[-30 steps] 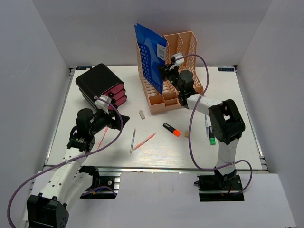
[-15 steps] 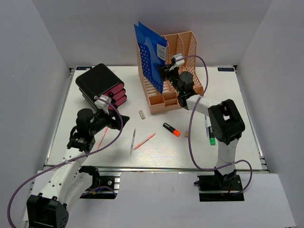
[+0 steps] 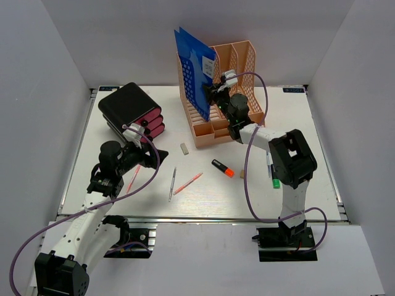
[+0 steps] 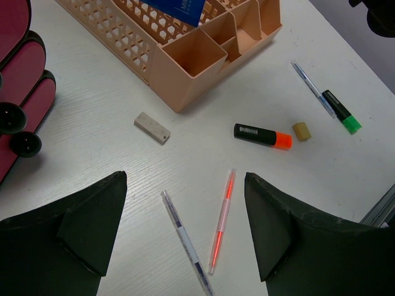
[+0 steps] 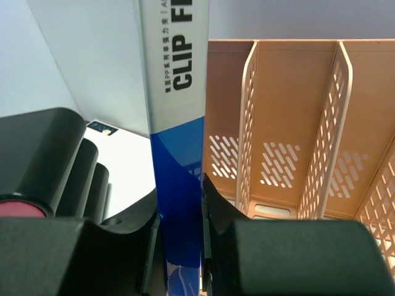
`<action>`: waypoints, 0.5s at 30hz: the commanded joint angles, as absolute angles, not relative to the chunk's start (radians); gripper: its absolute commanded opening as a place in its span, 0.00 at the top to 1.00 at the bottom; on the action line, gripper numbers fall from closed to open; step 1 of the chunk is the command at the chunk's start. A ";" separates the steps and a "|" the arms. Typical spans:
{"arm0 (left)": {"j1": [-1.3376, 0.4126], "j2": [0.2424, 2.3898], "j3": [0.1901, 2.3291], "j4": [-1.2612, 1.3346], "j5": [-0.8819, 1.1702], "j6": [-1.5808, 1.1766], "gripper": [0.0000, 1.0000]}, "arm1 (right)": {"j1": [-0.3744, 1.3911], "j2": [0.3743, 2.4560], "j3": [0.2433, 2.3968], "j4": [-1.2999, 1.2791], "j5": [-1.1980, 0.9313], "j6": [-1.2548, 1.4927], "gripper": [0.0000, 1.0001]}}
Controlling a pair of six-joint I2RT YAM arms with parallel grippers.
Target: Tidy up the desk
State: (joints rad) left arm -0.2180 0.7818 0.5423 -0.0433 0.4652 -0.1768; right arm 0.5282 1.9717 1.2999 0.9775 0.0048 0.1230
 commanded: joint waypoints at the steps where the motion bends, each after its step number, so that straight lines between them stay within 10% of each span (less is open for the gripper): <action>1: -0.213 0.773 0.529 -0.028 0.489 -0.178 0.14 | 0.549 1.924 1.388 1.204 0.066 0.123 1.00; 15: -0.213 0.779 0.531 -0.029 0.491 -0.173 0.14 | 0.555 1.983 1.359 1.252 0.066 0.086 1.00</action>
